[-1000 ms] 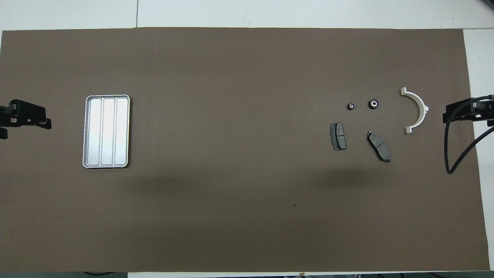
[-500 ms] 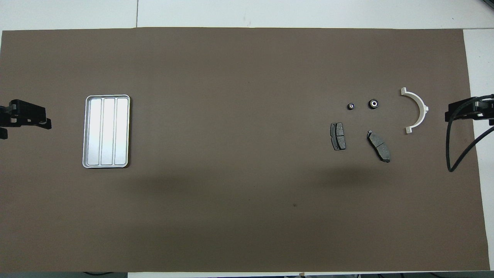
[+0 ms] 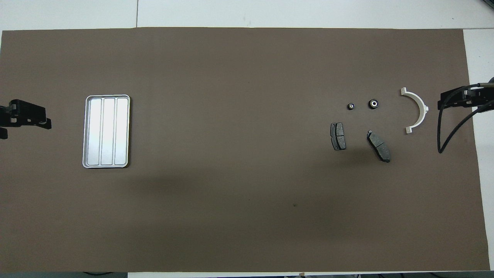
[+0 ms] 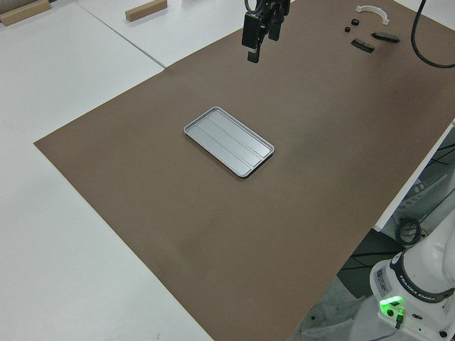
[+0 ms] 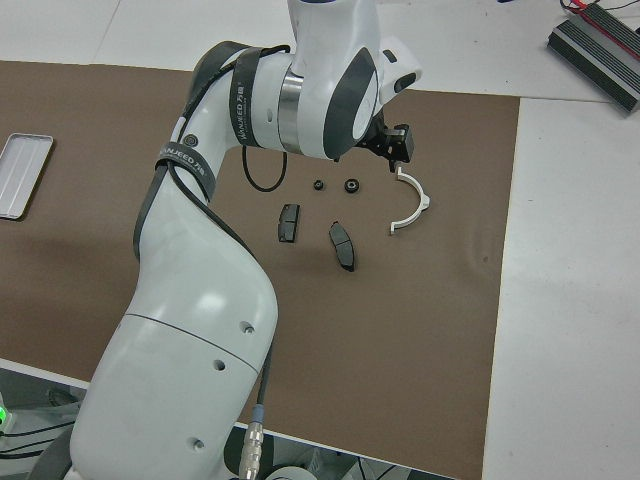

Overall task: Pick bearing gear from pile to tray
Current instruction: 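Reach the right gripper to the black bearing beside the white arc and grasp it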

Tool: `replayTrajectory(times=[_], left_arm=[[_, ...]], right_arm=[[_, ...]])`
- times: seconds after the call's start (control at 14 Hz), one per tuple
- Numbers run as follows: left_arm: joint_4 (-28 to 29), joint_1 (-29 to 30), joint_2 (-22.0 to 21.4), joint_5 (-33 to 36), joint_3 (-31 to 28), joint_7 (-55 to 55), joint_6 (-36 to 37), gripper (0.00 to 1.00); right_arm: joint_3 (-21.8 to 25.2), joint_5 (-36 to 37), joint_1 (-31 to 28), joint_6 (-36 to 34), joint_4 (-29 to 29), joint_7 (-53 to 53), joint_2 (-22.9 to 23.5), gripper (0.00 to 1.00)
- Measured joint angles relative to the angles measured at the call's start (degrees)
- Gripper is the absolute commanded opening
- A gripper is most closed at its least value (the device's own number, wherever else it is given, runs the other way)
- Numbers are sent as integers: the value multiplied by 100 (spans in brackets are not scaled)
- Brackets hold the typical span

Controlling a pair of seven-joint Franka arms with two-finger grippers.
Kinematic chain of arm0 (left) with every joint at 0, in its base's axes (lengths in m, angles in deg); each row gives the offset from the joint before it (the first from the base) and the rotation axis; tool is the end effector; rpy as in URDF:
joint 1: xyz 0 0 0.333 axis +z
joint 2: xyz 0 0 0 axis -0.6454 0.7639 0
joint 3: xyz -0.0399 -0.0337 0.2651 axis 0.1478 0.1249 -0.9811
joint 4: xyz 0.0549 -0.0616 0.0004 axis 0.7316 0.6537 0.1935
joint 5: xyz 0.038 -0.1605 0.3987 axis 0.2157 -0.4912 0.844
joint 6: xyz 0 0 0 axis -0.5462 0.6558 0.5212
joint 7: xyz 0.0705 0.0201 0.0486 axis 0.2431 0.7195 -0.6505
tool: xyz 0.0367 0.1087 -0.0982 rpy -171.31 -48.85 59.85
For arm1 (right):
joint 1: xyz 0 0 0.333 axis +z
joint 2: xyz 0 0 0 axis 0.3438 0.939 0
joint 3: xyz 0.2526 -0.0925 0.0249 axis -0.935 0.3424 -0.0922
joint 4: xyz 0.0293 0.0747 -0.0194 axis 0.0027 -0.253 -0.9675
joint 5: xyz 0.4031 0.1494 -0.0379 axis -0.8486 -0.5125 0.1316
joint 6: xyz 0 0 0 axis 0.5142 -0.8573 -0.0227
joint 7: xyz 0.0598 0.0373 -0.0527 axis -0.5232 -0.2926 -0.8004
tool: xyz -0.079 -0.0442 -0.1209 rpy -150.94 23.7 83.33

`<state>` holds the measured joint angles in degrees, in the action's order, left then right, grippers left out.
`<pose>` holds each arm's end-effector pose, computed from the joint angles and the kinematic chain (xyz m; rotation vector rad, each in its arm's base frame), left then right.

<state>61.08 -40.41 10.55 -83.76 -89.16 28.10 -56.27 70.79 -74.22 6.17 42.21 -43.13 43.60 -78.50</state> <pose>0.5841 0.0019 0.5200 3.1144 0.2235 -0.0939 0.6255 -0.0981 0.4356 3.1145 -0.1613 0.0225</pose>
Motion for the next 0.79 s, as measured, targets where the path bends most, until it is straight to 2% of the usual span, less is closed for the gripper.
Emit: replayTrajectory(times=[0.57,0.79], left_arm=[[0,0,0,0,0,0,0,100],[0,0,0,0,0,0,0,100]], right_arm=[[-51,7,218,1449,14,-65,1269,100],[-52,7,373,1753,22,-63,1610,100]])
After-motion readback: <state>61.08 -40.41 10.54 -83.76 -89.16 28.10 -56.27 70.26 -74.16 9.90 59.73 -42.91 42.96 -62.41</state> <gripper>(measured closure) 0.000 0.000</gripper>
